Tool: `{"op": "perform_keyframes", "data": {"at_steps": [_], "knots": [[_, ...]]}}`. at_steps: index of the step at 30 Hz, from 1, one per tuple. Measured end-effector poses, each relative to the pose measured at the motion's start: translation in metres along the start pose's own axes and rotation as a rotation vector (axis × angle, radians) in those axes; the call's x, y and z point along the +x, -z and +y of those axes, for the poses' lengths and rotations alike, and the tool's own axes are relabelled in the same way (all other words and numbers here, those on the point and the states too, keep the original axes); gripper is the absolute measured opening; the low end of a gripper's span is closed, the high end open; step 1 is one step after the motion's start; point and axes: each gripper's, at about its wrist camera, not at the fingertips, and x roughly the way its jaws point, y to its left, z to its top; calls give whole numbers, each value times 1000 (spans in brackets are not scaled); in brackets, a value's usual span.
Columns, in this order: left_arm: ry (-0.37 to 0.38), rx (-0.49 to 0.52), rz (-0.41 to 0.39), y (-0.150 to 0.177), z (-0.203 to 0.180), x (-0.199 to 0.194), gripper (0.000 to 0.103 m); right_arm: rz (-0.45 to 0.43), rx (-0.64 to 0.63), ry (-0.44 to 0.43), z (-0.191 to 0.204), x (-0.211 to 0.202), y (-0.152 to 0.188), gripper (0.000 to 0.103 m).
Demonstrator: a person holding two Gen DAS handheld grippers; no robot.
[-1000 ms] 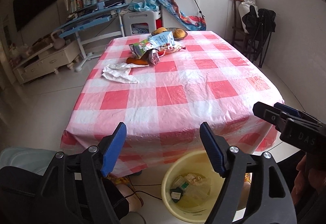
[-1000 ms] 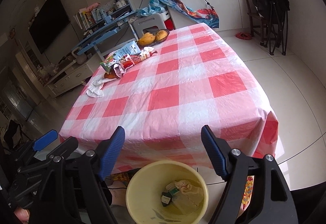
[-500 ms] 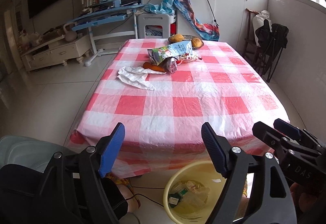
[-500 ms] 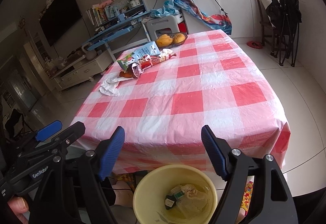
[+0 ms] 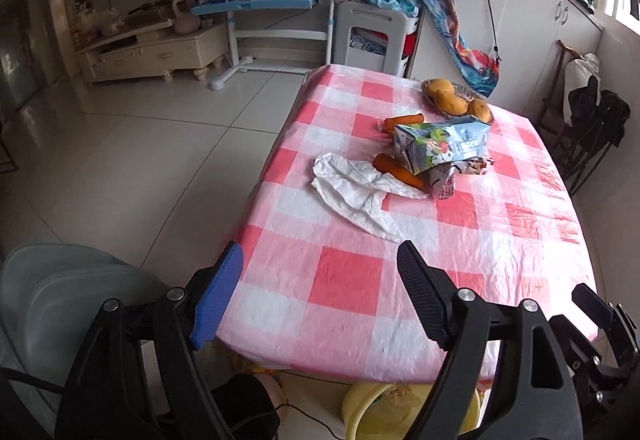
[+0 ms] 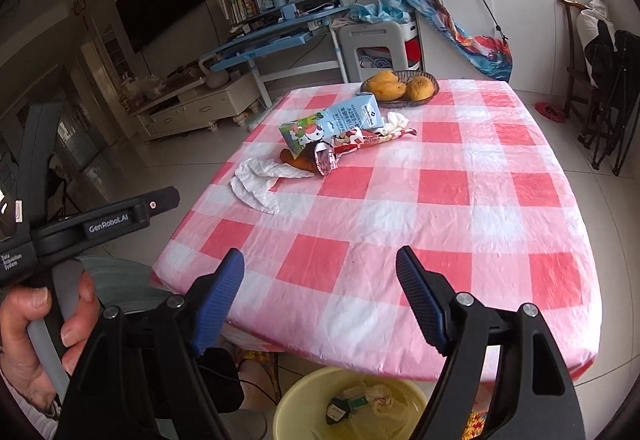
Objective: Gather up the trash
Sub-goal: 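Raise both tools back toward the table, then grasp the blue milk carton with the right gripper while the left grasps a white tissue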
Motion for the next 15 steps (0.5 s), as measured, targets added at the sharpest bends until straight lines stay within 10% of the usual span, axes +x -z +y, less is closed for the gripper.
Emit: {"op": "perform_keyframes", "data": {"at_steps": [15], "knots": [[-35, 76, 176, -68, -50, 137, 76, 4, 99, -58, -56, 90, -91, 75]]}}
